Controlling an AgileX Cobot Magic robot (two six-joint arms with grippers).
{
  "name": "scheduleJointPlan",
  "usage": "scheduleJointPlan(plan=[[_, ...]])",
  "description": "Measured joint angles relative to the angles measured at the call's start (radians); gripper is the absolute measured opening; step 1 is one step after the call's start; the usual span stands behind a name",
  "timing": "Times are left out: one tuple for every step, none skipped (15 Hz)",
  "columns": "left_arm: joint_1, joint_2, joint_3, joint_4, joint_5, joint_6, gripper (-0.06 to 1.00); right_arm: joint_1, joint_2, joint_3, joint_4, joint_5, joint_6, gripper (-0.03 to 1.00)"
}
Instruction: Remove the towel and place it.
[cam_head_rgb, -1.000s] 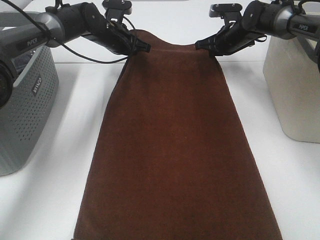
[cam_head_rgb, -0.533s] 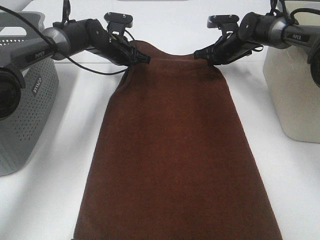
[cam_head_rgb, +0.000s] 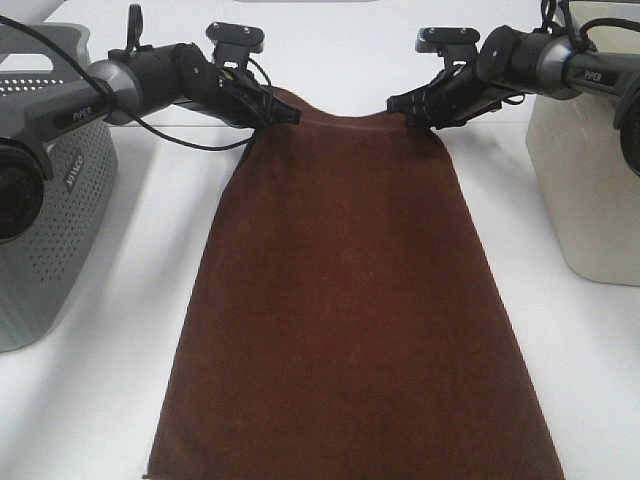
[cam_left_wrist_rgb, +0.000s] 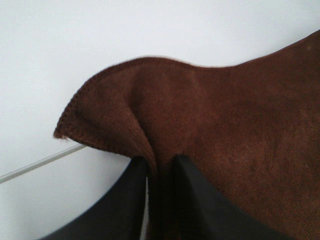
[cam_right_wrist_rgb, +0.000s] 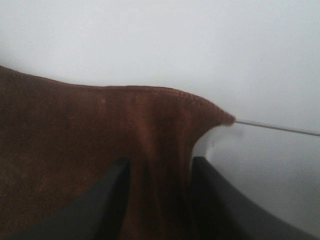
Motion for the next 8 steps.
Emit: scheduleJointPlan(plan=[[0.000, 0.000, 0.000, 0.000, 0.000, 0.000, 0.30, 0.000, 0.000, 0.000, 0.001, 0.000, 0.000, 0.53], [0.000, 0.000, 0.000, 0.000, -0.001, 0.000, 0.41, 0.000, 0.000, 0.000, 0.002, 0.000, 0.000, 0.61], [0.000, 0.000, 0.000, 0.000, -0.002, 0.000, 0.52, 0.000, 0.000, 0.000, 0.002, 0.000, 0.000, 0.66], [0.000, 0.000, 0.000, 0.009, -0.002, 0.000, 0.61, 0.000, 0.000, 0.000, 0.002, 0.000, 0.000, 0.68], [0.000, 0.000, 0.000, 0.020, -0.002, 0.000, 0.67, 0.000, 0.000, 0.000, 0.002, 0.000, 0.000, 0.69], [0.000, 0.000, 0.000, 0.039, -0.002, 0.000, 0.69, 0.000, 0.000, 0.000, 0.002, 0.000, 0.000, 0.69], [0.000, 0.000, 0.000, 0.065, -0.003, 0.000, 0.70, 0.000, 0.000, 0.000, 0.002, 0.000, 0.000, 0.69], [0.000, -0.003, 0.000, 0.097, -0.003, 0.000, 0.70, 0.000, 0.000, 0.000, 0.002, 0.002, 0.000, 0.69]])
